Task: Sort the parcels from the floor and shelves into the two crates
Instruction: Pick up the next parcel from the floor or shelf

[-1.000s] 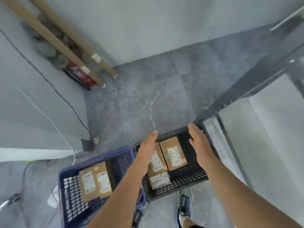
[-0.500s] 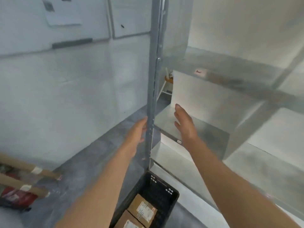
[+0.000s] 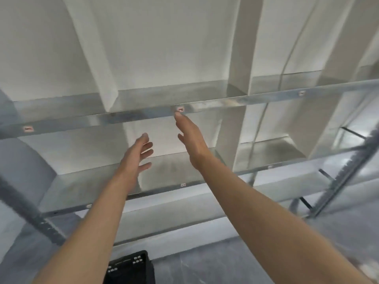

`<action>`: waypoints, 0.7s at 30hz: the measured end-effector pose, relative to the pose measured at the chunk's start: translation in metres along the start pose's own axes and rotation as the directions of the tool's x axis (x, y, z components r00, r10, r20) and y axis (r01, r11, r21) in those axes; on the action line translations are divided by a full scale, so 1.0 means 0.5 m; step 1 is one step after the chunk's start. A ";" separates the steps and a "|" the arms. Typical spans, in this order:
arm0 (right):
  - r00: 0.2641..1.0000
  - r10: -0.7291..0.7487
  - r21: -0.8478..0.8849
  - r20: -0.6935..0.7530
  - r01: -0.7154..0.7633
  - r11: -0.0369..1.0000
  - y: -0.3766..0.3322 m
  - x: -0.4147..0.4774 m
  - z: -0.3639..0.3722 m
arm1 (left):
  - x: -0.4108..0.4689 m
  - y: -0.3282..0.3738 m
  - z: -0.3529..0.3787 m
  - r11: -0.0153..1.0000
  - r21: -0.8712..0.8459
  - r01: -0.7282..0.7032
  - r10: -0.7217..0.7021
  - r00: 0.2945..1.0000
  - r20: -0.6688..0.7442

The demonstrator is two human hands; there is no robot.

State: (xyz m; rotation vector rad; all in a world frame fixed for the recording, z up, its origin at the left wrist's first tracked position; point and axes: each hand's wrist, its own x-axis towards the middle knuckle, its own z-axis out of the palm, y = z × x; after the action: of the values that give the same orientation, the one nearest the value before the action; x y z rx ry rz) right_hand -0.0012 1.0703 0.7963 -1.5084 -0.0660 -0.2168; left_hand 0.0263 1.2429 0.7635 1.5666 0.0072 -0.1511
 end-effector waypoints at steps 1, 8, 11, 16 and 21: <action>0.999 0.003 0.000 -0.044 -0.003 1.000 -0.003 -0.015 -0.054 | 0.001 0.001 0.057 1.000 0.011 0.006 -0.007 0.999 0.042; 0.931 0.042 -0.012 -0.363 -0.049 0.999 -0.007 -0.126 -0.455 | -0.005 -0.021 0.478 0.996 0.081 0.035 -0.061 0.935 0.350; 0.889 0.061 0.002 -0.454 -0.068 0.998 0.000 -0.181 -0.612 | -0.016 -0.034 0.652 0.992 0.119 0.033 -0.084 0.887 0.454; 0.780 0.090 0.027 -0.619 -0.094 0.995 0.028 -0.282 -0.830 | -0.061 -0.086 0.912 0.980 0.197 0.041 -0.158 0.764 0.625; 0.653 0.143 0.078 -0.744 -0.128 0.989 0.072 -0.376 -0.997 | -0.114 -0.160 1.126 0.960 0.277 0.048 -0.245 0.628 0.739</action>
State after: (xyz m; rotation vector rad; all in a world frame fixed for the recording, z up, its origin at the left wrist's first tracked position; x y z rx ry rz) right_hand -0.2238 0.5958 0.6953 -1.2926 0.7153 -0.7068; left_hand -0.0896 0.6875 0.6932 1.6206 -0.5843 -0.9901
